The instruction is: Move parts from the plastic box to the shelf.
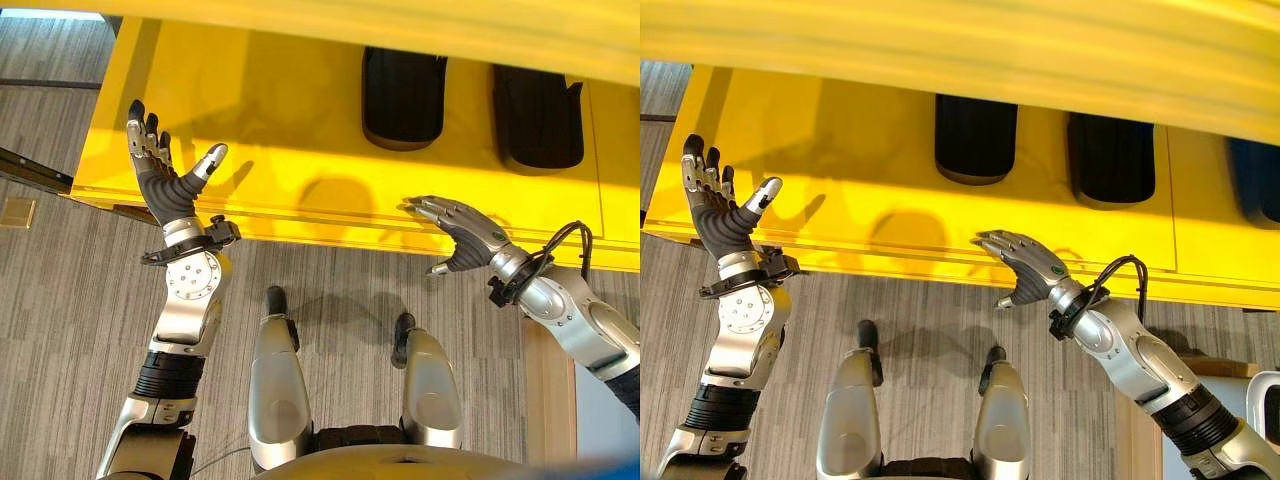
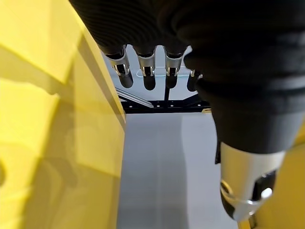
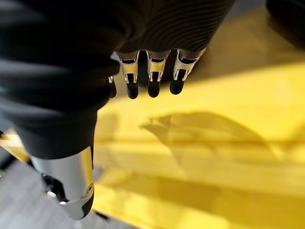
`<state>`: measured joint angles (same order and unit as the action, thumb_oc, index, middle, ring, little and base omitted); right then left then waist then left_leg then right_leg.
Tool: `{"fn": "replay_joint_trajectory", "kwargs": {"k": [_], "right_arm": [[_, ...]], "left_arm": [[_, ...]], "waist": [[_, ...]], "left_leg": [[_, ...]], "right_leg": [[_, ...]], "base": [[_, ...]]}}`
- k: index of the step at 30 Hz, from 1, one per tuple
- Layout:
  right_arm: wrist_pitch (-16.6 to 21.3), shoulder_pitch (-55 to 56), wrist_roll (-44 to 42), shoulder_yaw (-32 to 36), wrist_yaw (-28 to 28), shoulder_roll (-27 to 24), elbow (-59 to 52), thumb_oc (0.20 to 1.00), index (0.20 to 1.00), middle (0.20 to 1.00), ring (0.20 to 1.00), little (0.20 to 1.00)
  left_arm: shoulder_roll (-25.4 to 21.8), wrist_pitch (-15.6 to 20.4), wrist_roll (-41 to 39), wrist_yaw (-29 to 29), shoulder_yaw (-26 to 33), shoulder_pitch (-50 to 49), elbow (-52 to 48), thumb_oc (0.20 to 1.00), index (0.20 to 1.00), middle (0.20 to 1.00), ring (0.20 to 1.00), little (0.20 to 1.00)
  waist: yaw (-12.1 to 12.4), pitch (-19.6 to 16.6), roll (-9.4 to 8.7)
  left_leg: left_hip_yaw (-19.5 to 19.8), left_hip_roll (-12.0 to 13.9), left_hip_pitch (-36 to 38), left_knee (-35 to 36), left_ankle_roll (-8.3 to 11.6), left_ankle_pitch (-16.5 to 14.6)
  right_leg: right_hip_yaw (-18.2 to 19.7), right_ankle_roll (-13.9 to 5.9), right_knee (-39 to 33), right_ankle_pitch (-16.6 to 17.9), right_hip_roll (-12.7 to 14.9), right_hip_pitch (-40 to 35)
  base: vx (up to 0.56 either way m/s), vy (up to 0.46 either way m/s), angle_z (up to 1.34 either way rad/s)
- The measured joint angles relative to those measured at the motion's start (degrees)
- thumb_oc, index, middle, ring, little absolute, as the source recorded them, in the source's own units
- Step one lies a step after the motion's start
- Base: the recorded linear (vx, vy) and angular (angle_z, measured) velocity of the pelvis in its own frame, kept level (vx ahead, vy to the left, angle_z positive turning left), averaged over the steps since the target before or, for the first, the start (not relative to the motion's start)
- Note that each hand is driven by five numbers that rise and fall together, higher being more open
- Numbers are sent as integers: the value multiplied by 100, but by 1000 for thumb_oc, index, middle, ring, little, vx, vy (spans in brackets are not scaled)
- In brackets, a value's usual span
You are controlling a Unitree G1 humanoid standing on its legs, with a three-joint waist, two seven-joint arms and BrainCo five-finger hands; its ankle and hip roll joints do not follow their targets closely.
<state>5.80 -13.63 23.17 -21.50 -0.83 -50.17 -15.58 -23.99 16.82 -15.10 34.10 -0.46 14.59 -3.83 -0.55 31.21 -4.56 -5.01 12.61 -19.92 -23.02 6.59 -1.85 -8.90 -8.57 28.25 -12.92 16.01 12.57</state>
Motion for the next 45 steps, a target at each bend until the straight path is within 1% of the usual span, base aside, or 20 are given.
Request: {"fn": "replay_joint_trajectory", "kwargs": {"k": [4, 6, 13, 14, 17, 20, 24, 25, 28, 29, 30, 31, 32, 34, 38, 39, 40, 43, 44, 45], "right_arm": [[33, -52, -238, 195, 60, 182, -153, 1000, 1000, 1000, 1000, 1000], [12, -64, -488, 211, 35, 455, -150, 1000, 1000, 1000, 1000, 1000], [-82, 327, -1587, 197, -103, 827, 156, 1000, 1000, 1000, 1000, 1000], [-86, 563, -1954, 251, -95, 1101, 360, 1000, 1000, 1000, 1000, 1000], [-50, 1018, -2328, 347, 65, 1443, 454, 1000, 1000, 1000, 1000, 1000], [-41, 1436, -2802, 591, 274, 1719, 612, 1000, 1000, 1000, 1000, 1000], [-51, 1939, -3308, 1020, 590, 1923, 839, 1000, 1000, 1000, 1000, 1000], [-75, 2231, -3543, 1429, 779, 2156, 955, 1000, 1000, 1000, 1000, 1000], [-77, 2458, -3609, 1555, 970, 2187, 1026, 1000, 1000, 1000, 1000, 1000], [-84, 2466, -3607, 1533, 1021, 2201, 1026, 1000, 1000, 1000, 1000, 1000], [-85, 2443, -3606, 1519, 1029, 2206, 1024, 1000, 1000, 1000, 1000, 1000], [-84, 2382, -3597, 1484, 1039, 2206, 1016, 1000, 1000, 1000, 1000, 1000], [-46, 2259, -3354, 1431, 1043, 2226, 971, 1000, 1000, 1000, 1000, 1000], [-37, 2195, -3076, 1416, 1004, 2170, 880, 1000, 1000, 1000, 1000, 1000], [-25, 2159, -3098, 1441, 1121, 1991, 736, 1000, 1000, 1000, 1000, 1000], [-22, 2100, -3211, 1480, 1239, 1993, 796, 1000, 1000, 1000, 1000, 1000], [18, 2067, -3361, 1528, 1441, 2106, 868, 1000, 1000, 1000, 1000, 1000], [89, 2070, -3381, 1605, 1847, 2537, 1091, 1000, 1000, 1000, 1000, 1000], [88, 2087, -3382, 1603, 1938, 2618, 1108, 1000, 1000, 1000, 1000, 1000], [92, 2110, -3382, 1604, 2005, 2724, 1123, 1000, 1000, 1000, 1000, 1000]], "left_arm": [[34, -34, -6, -45, 16, -72, -51, 1000, 1000, 1000, 1000, 1000], [59, -134, -8, -88, 27, -219, -54, 1000, 1000, 1000, 1000, 1000], [163, -473, -98, -314, -96, -992, -30, 1000, 1000, 1000, 1000, 1000], [248, -507, -239, -434, -79, -1257, 121, 1000, 1000, 1000, 1000, 1000], [429, -534, -488, -684, -72, -1750, 347, 1000, 1000, 1000, 1000, 1000], [597, -533, -769, -1093, -78, -2133, 473, 1000, 1000, 1000, 1000, 1000], [599, -491, -1087, -1676, -194, -2488, 488, 1000, 1000, 1000, 1000, 1000], [567, -333, -1282, -1945, -397, -2712, 487, 1000, 1000, 1000, 1000, 1000], [575, -235, -1314, -2048, -517, -2959, 488, 1000, 1000, 1000, 1000, 1000], [575, -202, -1368, -2010, -546, -2966, 502, 1000, 1000, 1000, 1000, 1000], [580, -147, -1377, -1987, -597, -2954, 538, 1000, 1000, 1000, 1000, 1000], [586, -96, -1378, -1991, -649, -2964, 574, 1000, 1000, 1000, 1000, 1000], [572, -44, -1364, -1844, -671, -2926, 577, 1000, 1000, 1000, 1000, 1000], [560, -22, -1362, -1761, -673, -2797, 588, 1000, 1000, 1000, 1000, 1000], [373, 40, -1258, -1798, -660, -2554, 609, 1000, 1000, 1000, 1000, 1000], [245, 48, -1252, -1804, -654, -2474, 662, 1000, 1000, 1000, 1000, 1000], [167, 141, -1233, -1800, -632, -2383, 751, 1000, 1000, 1000, 1000, 1000], [28, 291, -985, -1794, -621, -2152, 740, 1000, 1000, 1000, 1000, 1000], [9, 335, -976, -1792, -621, -2078, 740, 1000, 1000, 1000, 1000, 1000], [-16, 386, -891, -1762, -620, -1995, 726, 1000, 1000, 1000, 1000, 1000]], "waist": [[17, -18, 4], [18, -170, 3], [-14, -1220, 40], [-15, -1386, 58], [-55, -1698, 147], [-147, -1751, 204], [-314, -1813, 262], [-335, -1848, 308], [-433, -1894, 370], [-451, -1884, 348], [-399, -1873, 324], [-230, -1870, 296], [-218, -1830, 237], [-194, -1767, 163], [-169, -1662, -77], [-163, -1621, -141], [-172, -1581, -171], [-144, -1485, -250], [-150, -1469, -270], [-178, -1429, -335]], "left_leg": [[-118, -4, 317, 289, 10, 62], [-237, -9, 572, 621, 17, 175], [-396, -29, 1095, 1273, 58, 281], [-430, -24, 1353, 1464, 91, 311], [-502, 42, 1522, 1718, 133, 391], [-560, 92, 1698, 2071, 131, 584], [-592, 157, 1789, 2318, 99, 726], [-702, 136, 1931, 2421, 86, 716], [-771, 86, 2022, 2495, 90, 703], [-633, 21, 2032, 2444, 79, 607], [-293, -121, 2033, 2360, 13, 385], [172, -319, 2045, 2244, -20, 156], [418, -498, 1878, 1865, -39, -168], [404, -557, 1818, 1658, -52, -272], [360, -570, 1463, 1081, -73, -514], [357, -574, 1248, 800, -82, -645], [352, -581, 940, 380, -138, -798], [352, -662, 621, -230, -257, -1082], [304, -671, 545, -339, -295, -1129], [203, -743, 499, -505, -352, -1171]], "right_leg": [[4, -34, -384, 155, -10, -299], [0, -40, -778, 323, -38, -525], [-68, -68, -1540, 511, -98, -1024], [-89, -68, -1678, 514, -126, -1243], [-101, -66, -1839, 528, -207, -1314], [-101, -58, -1899, 550, -288, -1338], [-101, -22, -2041, 631, -388, -1352], [77, -20, -2076, 653, -388, -1305], [234, -54, -2157, 740, -373, -1296], [336, -26, -2223, 786, -378, -1275], [498, 3, -2231, 835, -365, -1216], [760, -8, -2244, 924, -345, -1119], [1005, 8, -2324, 1051, -298, -1078], [1171, 45, -2330, 1151, -294, -989], [1252, 94, -2336, 1333, -285, -834], [1297, 159, -2345, 1460, -300, -706], [1319, 231, -2386, 1587, -297, -580], [1461, 356, -2591, 1872, -270, -485], [1456, 454, -2702, 1941, -247, -485], [1343, 785, -2896, 2103, -209, -430]], "base": [[53, 43, -9], [72, 35, -15], [68, 12, -7], [57, 14, -3], [26, 27, -9], [13, 44, -4], [13, 134, -11], [39, 220, -38], [22, 130, -31], [-2, 128, -43], [-16, 133, -86], [-33, 250, -116], [-30, 213, -116], [-54, 176, -56], [-97, 93, -16], [-180, 66, -24], [-155, 61, -25], [-95, 39, -37], [-108, 73, -43], [-136, 76, -101]]}}
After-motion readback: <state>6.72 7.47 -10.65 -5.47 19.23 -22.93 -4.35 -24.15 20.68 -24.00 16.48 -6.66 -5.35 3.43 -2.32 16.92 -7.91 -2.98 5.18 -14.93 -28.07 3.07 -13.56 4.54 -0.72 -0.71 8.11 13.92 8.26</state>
